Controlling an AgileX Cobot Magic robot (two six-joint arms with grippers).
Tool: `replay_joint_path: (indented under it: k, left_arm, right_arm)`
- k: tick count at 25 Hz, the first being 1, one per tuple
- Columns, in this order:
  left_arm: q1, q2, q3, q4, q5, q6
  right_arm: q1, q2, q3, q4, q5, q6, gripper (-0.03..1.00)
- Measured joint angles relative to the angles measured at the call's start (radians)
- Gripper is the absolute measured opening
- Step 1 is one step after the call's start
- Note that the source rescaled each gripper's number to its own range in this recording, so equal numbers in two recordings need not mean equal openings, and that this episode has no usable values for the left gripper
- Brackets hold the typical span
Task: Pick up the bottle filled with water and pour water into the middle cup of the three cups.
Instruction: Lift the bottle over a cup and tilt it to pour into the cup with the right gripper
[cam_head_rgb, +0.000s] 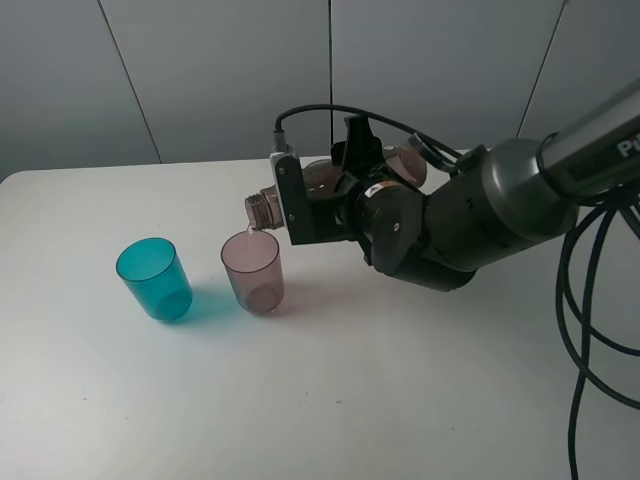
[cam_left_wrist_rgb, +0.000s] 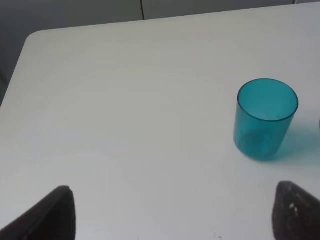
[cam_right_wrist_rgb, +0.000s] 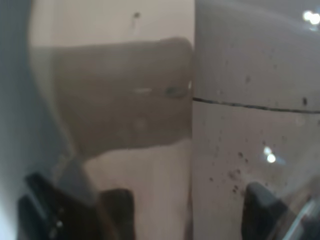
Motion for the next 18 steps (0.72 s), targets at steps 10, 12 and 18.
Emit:
replay_joint_path:
  k: [10, 12, 18]
  left_arm:
    - [0.0, 0.0, 0.0, 0.0, 0.0, 0.0]
    - [0.0, 0.0, 0.0, 0.0, 0.0, 0.0]
    - [0.0, 0.0, 0.0, 0.0, 0.0, 0.0]
  right_arm:
    - [0.0, 0.0, 0.0, 0.0, 0.0, 0.0, 0.0]
    - [0.0, 0.0, 0.0, -0.011, 0.0, 0.0, 0.0]
    - [0.0, 0.0, 0.0, -0.053, 0.0, 0.0, 0.0]
